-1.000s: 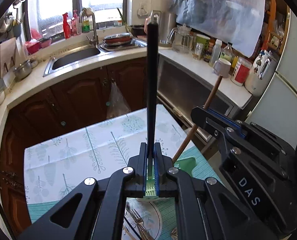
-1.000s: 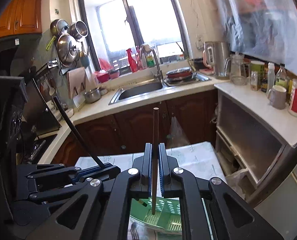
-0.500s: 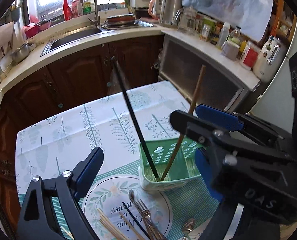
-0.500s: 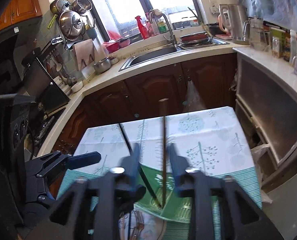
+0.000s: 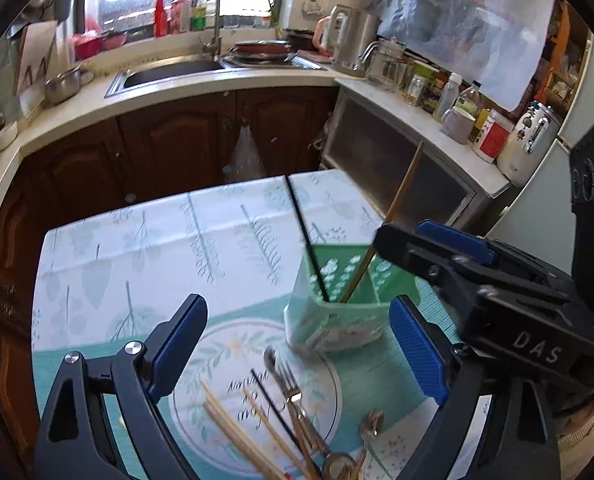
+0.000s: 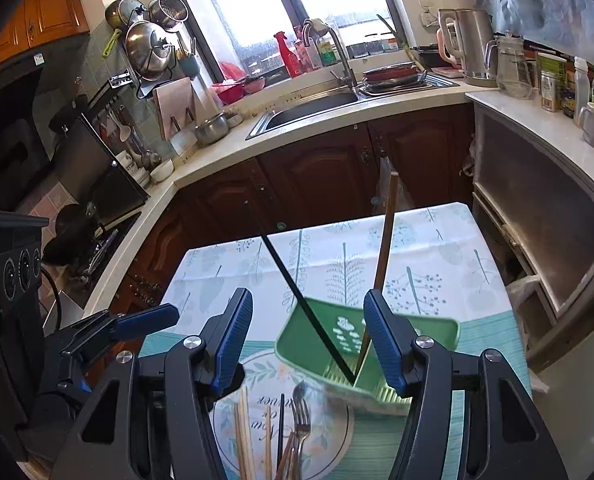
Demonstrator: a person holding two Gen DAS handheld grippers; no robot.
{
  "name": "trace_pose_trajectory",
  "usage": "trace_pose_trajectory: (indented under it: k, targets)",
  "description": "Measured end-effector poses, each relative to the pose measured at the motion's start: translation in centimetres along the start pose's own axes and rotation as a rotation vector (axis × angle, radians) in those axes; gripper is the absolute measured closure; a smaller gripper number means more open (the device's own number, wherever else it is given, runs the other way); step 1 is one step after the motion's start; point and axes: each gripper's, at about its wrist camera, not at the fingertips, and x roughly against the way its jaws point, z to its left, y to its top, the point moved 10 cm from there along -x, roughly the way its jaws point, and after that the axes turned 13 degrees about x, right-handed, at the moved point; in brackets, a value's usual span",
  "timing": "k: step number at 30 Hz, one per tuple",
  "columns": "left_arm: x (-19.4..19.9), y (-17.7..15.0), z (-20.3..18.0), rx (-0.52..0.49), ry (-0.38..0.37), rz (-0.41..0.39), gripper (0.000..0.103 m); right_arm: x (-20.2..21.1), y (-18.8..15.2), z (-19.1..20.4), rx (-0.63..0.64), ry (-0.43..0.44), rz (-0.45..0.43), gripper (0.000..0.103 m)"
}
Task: Organize utensils
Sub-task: 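Open both tools to release the chopsticks and withdraw from the holder, then grasp a light wooden red-tipped chopstick with the left tool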
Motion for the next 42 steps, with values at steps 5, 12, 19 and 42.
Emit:
trace_pose_trajectory:
  k: [5, 12, 19, 42]
  targets:
    - [1.7, -2.0, 1.9, 0.027, 0.044, 0.012, 0.012, 3.0, -2.3, 2.3, -0.009, 0.012, 0.008, 0.044]
    - [4.8, -5.6, 4.3, 0.049, 0.091, -0.003, 0.012, 6.9, -6.6, 7.3, 0.025, 0.034, 0.024, 0.044]
    - [7.5, -9.3, 6.7, 0.096, 0.145, -0.032, 0.012, 9.5, -11.9, 13.2, 0.036, 0.103, 0.062, 0.044]
    - [3.1, -20.8, 18.1, 0.35, 0.21, 0.158, 0.032, 2.3, -22.2, 19.9, 0.153, 0.111, 0.346, 0.059]
